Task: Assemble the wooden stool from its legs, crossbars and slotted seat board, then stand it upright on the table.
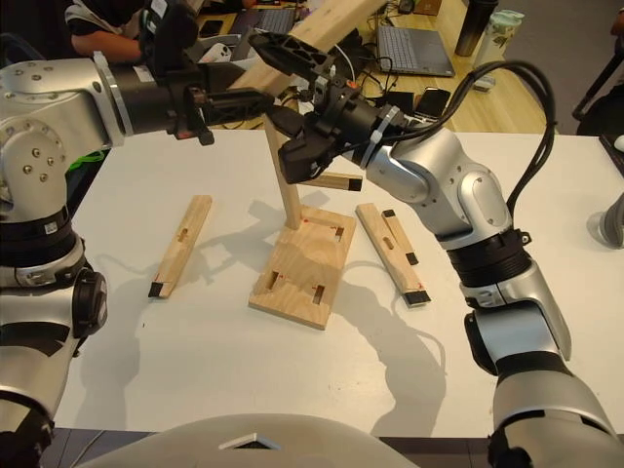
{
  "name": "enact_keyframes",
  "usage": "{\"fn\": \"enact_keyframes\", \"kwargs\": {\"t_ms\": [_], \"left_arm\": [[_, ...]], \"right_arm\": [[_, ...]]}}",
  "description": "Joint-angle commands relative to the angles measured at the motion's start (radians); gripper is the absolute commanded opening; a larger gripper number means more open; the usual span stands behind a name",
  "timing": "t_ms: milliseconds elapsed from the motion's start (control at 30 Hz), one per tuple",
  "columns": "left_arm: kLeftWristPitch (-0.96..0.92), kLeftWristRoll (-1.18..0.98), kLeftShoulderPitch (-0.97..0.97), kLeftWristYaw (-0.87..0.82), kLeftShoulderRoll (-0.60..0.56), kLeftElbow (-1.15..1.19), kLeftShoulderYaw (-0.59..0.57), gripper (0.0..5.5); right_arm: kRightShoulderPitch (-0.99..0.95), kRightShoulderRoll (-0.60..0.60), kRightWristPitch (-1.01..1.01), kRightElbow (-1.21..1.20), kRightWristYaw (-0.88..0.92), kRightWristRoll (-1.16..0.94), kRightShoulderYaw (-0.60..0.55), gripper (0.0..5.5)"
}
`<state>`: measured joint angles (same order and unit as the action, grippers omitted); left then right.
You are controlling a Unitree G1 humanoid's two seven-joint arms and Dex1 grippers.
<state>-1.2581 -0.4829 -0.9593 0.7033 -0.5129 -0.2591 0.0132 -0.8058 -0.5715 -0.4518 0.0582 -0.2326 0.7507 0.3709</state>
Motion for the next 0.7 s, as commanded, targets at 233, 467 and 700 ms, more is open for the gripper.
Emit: {"fn": "enact_keyframes", "kwargs": {"t_ms": [233, 467, 700], "left_arm": [[-0.039, -0.039, 0.000, -0.029, -0.032, -0.042, 0.028, 2.03], [-0.051, -0.053, -0.015, -0.069, -0.009, -0.031, 0.023, 2.03], [-0.060, -0.067, -0.027, -0.096, 0.009, -0.031, 0.029, 2.03]], "right_arm": [[-0.026, 0.012, 0.098, 0.045, 0.021, 0.088, -0.021, 3.39], [0.014, 0.039, 0.081, 0.007, -0.013, 0.059, 0.001, 2.21], [0.049, 0.057, 0.080, -0.008, -0.042, 0.049, 0.014, 1.21]]}}
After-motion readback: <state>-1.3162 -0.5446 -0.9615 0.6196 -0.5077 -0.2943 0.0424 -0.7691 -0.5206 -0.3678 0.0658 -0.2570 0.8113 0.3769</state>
